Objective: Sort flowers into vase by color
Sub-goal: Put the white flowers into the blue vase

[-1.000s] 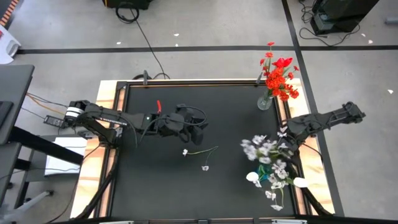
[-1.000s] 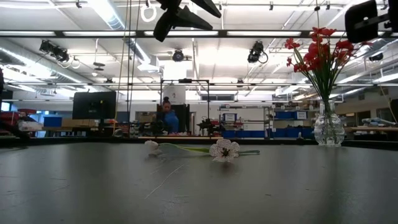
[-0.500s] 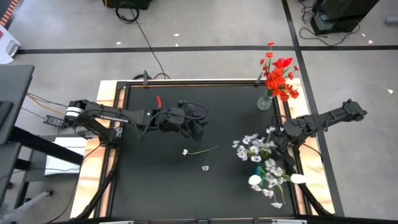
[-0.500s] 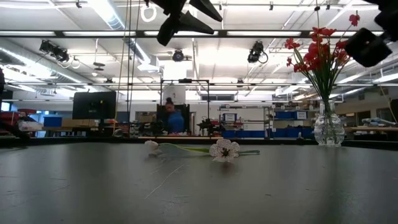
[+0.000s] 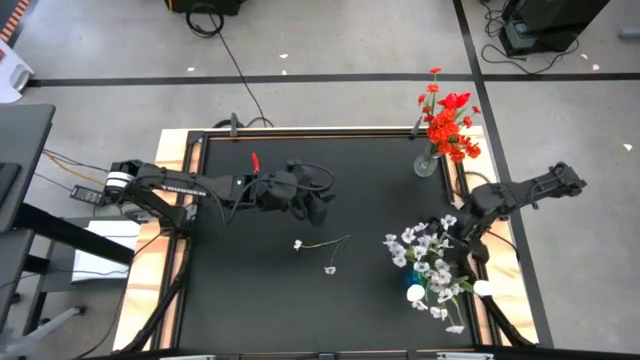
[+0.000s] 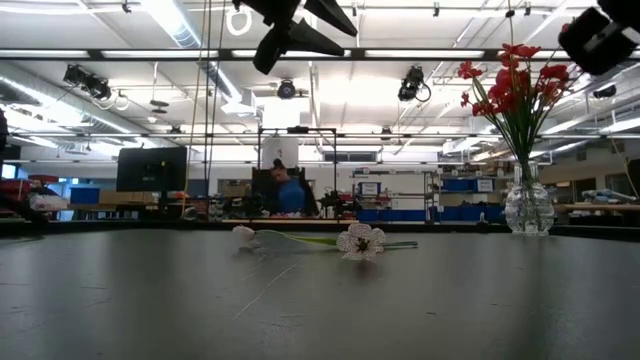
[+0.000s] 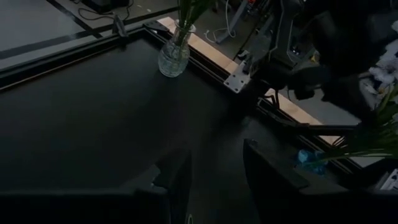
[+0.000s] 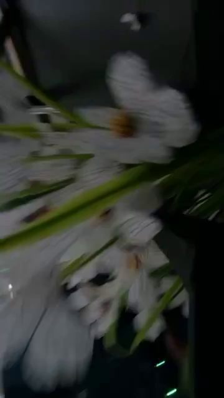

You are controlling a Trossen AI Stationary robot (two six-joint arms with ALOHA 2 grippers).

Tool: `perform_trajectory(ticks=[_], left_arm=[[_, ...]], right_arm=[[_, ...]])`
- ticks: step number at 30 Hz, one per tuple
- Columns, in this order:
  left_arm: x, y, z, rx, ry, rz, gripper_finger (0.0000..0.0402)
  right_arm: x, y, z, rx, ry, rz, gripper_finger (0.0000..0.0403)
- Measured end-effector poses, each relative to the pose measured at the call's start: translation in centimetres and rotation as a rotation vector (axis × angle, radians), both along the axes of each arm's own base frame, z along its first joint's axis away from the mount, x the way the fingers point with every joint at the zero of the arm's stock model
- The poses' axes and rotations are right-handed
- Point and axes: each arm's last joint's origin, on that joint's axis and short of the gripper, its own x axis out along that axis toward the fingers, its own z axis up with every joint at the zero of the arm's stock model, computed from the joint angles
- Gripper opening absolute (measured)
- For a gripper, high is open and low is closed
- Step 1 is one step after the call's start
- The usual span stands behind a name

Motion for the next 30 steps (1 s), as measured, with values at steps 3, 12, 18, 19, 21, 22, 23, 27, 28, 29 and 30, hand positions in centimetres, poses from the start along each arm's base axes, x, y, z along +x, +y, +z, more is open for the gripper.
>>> perform_trajectory(ticks=[3,12,18,19,21,22,23,27,28,29,30], left_arm=[[0.0,-0.2,0.0,0.000,0.000,-0.006,0.0150],[0.0,-0.5,0.0,-0.004,0.000,-0.016,0.0150],[-0.2,-0.5,-0.3,-0.002,0.038,-0.015,0.0150],[-0.3,-0.5,-0.6,-0.001,0.063,-0.015,0.0150],[-0.4,-0.5,-0.9,-0.004,0.100,-0.012,0.0150],[-0.5,-0.5,-1.0,-0.007,0.109,-0.012,0.0150],[-0.5,-0.6,-1.0,-0.010,0.114,-0.013,0.0150],[-0.7,-1.1,-1.3,-0.011,0.142,-0.026,0.0150],[-0.8,-1.3,-1.4,-0.009,0.159,-0.031,0.0150],[-0.9,-1.4,-1.6,-0.008,0.182,-0.033,0.0150],[-1.0,-1.4,-1.8,-0.008,0.204,-0.034,0.0150]], right_arm=[[-0.4,-0.2,0.7,0.058,-0.036,-0.012,0.0218],[-1.6,-0.5,2.1,0.199,-0.105,-0.011,0.0253],[-2.0,-1.4,3.9,0.207,-0.359,-0.255,0.0251],[-2.0,-1.6,4.1,0.200,-0.399,-0.331,0.0251],[-2.0,-1.9,4.5,0.161,-0.475,-0.454,0.0252],[-1.9,-2.0,4.7,0.136,-0.508,-0.498,0.0252],[-1.8,-2.1,4.8,0.110,-0.536,-0.532,0.0252],[-0.7,-2.1,4.7,-0.009,-0.559,-0.632,0.0252],[-0.3,-2.1,4.7,-0.035,-0.568,-0.655,0.0252],[0.0,-2.1,4.9,-0.070,-0.575,-0.673,0.0252],[0.4,-2.1,5.2,-0.107,-0.583,-0.692,0.0252]])
